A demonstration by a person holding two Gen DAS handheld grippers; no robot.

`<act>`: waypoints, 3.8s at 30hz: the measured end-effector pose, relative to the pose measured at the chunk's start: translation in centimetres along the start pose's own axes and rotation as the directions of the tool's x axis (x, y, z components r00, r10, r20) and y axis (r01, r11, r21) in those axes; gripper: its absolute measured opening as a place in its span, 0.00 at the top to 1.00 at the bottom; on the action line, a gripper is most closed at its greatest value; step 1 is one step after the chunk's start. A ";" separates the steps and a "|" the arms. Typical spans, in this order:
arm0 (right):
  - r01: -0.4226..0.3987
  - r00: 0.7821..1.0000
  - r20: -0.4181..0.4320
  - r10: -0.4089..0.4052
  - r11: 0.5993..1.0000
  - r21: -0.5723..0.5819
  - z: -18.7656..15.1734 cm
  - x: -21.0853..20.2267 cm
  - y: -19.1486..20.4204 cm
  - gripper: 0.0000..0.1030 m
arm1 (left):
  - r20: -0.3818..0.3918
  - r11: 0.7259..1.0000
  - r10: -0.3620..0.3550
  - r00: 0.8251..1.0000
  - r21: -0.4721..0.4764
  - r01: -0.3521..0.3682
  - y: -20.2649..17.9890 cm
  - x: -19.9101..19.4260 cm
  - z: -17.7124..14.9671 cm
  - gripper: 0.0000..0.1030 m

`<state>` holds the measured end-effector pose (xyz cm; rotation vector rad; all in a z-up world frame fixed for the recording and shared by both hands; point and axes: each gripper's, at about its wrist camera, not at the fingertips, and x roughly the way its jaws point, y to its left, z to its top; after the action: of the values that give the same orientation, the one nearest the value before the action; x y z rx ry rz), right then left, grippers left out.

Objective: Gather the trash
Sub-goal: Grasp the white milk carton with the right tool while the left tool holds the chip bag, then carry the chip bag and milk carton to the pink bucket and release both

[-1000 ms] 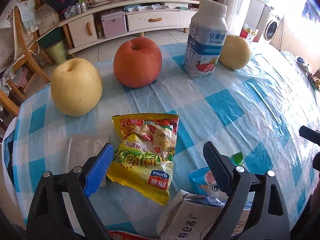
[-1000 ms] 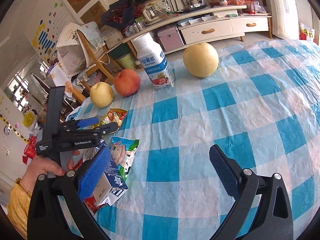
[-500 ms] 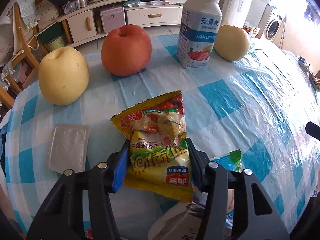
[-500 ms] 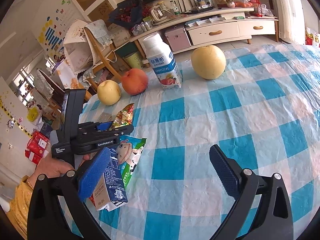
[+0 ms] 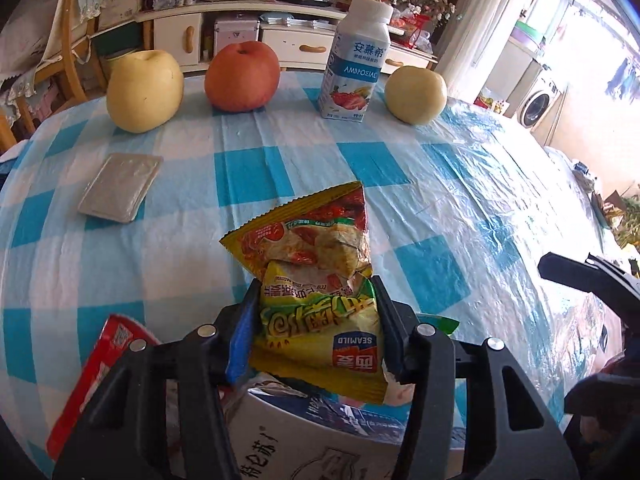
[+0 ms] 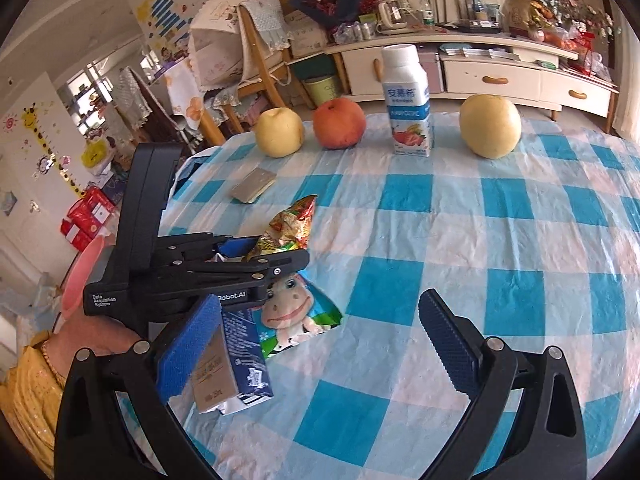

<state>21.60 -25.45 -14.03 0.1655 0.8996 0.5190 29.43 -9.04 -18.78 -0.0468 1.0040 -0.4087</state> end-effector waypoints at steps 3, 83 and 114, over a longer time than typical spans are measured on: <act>-0.049 0.999 -0.010 0.049 0.997 -0.060 -0.9 -0.1 1.6 0.05 | 0.047 0.998 0.001 0.999 -0.055 0.001 0.4 -1.7 -1.2 0.48; 0.337 0.941 0.116 -0.317 0.867 -0.368 -5.8 5.5 14.0 0.44 | 0.436 0.938 0.041 0.899 -0.326 0.116 13.4 -19.7 -11.0 0.47; 0.344 0.939 0.085 -0.334 0.902 -0.262 -3.9 7.5 13.6 0.35 | 0.480 0.903 0.059 0.875 -0.400 0.159 15.5 -21.1 -12.2 0.47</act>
<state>17.43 -10.27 -16.94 -0.2310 0.7891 0.3074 14.29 14.57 -11.83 -0.5549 0.5757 -0.1971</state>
